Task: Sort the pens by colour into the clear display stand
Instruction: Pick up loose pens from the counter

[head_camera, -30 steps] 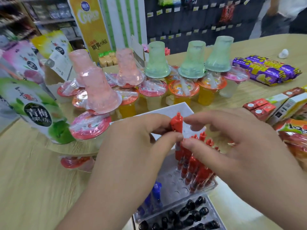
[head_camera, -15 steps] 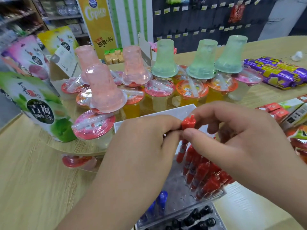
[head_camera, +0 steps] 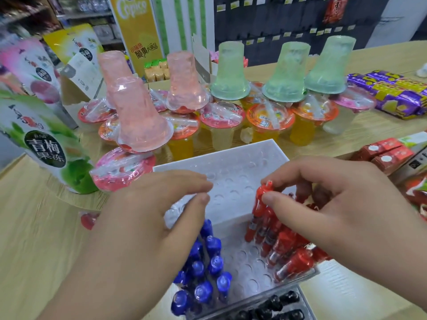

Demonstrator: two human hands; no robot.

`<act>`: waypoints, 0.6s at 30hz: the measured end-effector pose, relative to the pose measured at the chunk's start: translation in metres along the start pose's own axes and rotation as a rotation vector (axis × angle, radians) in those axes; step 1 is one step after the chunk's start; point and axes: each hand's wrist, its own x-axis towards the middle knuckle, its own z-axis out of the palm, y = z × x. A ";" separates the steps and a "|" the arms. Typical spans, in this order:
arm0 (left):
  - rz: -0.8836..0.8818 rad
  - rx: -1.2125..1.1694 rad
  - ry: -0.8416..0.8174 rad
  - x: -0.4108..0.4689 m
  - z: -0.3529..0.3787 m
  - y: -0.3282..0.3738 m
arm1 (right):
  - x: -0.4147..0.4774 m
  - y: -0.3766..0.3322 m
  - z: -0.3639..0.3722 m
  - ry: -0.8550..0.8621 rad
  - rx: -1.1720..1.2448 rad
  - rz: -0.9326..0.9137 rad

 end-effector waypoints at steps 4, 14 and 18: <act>0.139 -0.048 0.272 -0.008 0.009 0.025 | 0.003 -0.001 -0.001 -0.077 -0.097 0.023; 0.221 -0.196 0.333 -0.011 0.019 0.020 | 0.019 -0.032 -0.003 -0.355 -0.564 -0.007; 0.212 -0.191 0.358 -0.013 0.020 0.023 | 0.023 -0.037 -0.003 -0.364 -0.609 -0.012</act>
